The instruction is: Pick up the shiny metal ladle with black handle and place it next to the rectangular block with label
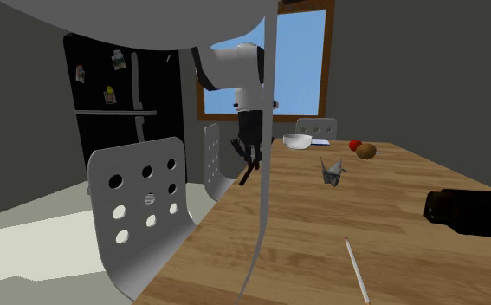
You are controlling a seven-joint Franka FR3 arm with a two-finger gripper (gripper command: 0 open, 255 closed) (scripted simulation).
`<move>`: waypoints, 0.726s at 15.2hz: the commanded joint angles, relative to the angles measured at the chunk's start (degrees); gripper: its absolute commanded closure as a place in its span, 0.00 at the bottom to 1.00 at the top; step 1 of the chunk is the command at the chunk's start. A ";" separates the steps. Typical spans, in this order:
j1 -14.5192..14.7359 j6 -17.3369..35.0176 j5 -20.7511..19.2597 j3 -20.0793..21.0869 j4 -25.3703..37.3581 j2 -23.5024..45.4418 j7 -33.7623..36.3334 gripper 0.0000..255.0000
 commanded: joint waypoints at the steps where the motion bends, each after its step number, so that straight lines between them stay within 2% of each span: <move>1: -0.01 -1.43 0.07 0.01 0.98 -0.43 -0.16 1.00; 11: 0.16 -8.29 0.17 0.07 7.67 -0.63 -0.69 1.00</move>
